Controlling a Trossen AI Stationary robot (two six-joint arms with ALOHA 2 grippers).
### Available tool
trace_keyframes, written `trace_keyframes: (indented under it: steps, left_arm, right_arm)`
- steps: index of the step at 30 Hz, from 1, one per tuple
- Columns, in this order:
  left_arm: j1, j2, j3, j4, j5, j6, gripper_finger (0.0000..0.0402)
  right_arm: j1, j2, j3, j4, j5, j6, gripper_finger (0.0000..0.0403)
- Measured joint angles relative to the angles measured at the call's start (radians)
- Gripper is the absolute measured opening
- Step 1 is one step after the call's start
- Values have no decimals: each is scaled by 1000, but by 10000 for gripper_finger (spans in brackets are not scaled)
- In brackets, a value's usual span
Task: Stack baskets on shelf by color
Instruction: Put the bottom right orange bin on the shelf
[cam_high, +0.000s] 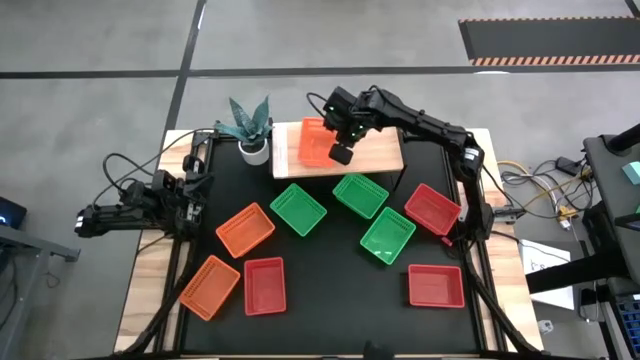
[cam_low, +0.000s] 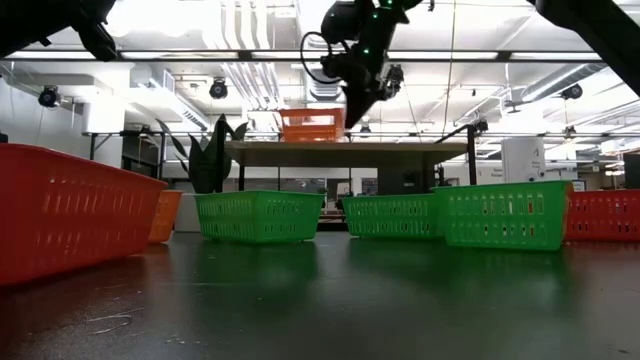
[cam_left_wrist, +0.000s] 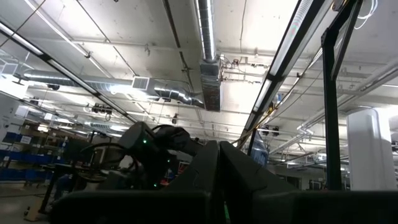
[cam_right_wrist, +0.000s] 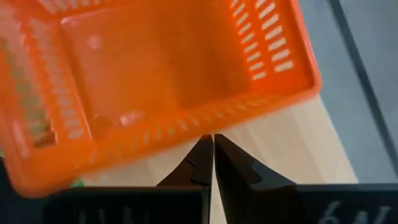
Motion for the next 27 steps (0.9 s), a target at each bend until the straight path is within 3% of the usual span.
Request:
trace_keyframes:
  steps: [16, 27]
  left_arm:
    - [0, 0, 0, 6, 0, 0, 0]
    - [0, 0, 1, 8, 0, 0, 0]
  right_arm:
    - [16, 0, -32, 284, -42, -50, 8]
    - [4, -45, 33, 136, 20, -27, 8]
